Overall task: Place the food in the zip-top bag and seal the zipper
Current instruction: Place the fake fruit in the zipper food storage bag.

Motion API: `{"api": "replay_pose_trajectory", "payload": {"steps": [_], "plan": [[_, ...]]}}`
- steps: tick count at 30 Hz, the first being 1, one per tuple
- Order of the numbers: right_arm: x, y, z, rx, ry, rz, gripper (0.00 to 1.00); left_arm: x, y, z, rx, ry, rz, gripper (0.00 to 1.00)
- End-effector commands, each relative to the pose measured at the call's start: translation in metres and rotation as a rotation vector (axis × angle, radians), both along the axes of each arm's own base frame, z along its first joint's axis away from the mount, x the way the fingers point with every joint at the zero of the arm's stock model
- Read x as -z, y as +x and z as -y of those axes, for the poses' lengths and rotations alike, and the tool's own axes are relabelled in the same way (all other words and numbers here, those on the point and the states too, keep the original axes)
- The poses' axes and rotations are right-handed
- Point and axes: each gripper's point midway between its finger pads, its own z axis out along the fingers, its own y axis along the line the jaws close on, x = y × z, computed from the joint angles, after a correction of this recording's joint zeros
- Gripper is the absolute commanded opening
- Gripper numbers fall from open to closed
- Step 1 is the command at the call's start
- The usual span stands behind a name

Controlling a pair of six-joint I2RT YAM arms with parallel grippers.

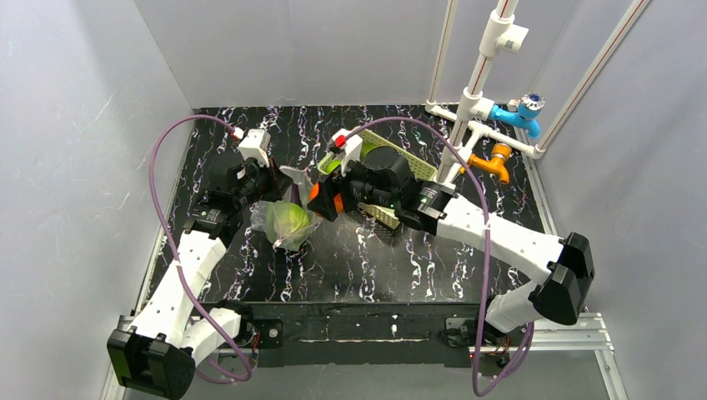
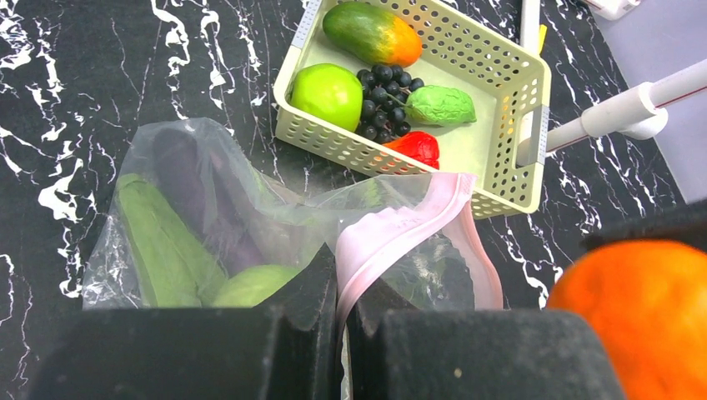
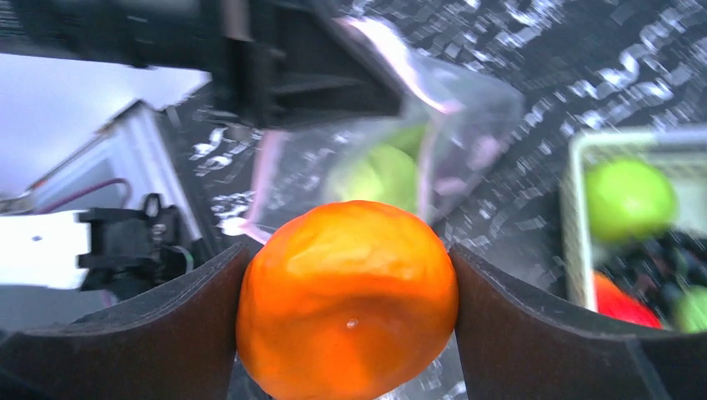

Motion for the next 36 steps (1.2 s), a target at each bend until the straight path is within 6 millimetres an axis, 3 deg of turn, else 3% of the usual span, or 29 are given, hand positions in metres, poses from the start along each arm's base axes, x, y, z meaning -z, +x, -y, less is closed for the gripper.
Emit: {"api": "replay_pose_trajectory", "payload": {"steps": [1,7,11,16,20,22,24,26,29,36], "plan": [[-0.05,-0.027,-0.04,-0.281,0.207,0.154,0.23,-0.036,-0.005,0.008,0.045,-0.055,0.08,0.0],[-0.049,-0.029,-0.057,-0.344,0.201,0.209,0.26,-0.049,-0.011,0.014,0.064,-0.111,0.058,0.0],[-0.03,-0.011,-0.065,-0.308,0.159,0.272,0.29,-0.05,-0.013,0.015,0.026,-0.147,-0.06,0.0],[-0.029,0.017,-0.063,-0.176,0.153,0.349,0.36,-0.059,-0.018,0.031,0.061,-0.222,-0.207,0.0],[-0.031,0.041,-0.047,-0.027,0.12,0.398,0.66,-0.076,-0.022,0.027,0.043,-0.229,-0.197,0.0],[-0.042,0.044,-0.043,0.002,0.114,0.395,0.8,-0.078,-0.027,0.028,0.051,-0.233,-0.213,0.0],[-0.049,0.041,-0.042,0.009,0.117,0.35,0.92,-0.078,-0.031,0.028,0.048,-0.243,-0.226,0.0],[-0.052,0.037,-0.039,0.023,0.099,0.279,0.98,-0.079,-0.034,0.026,0.028,-0.248,-0.23,0.0],[-0.052,0.033,-0.028,0.078,0.051,0.169,0.98,-0.08,-0.038,0.022,-0.004,-0.251,-0.258,0.0],[-0.075,0.018,-0.003,0.232,0.011,-0.107,0.98,-0.074,-0.039,0.017,-0.079,-0.277,-0.312,0.0]]}}
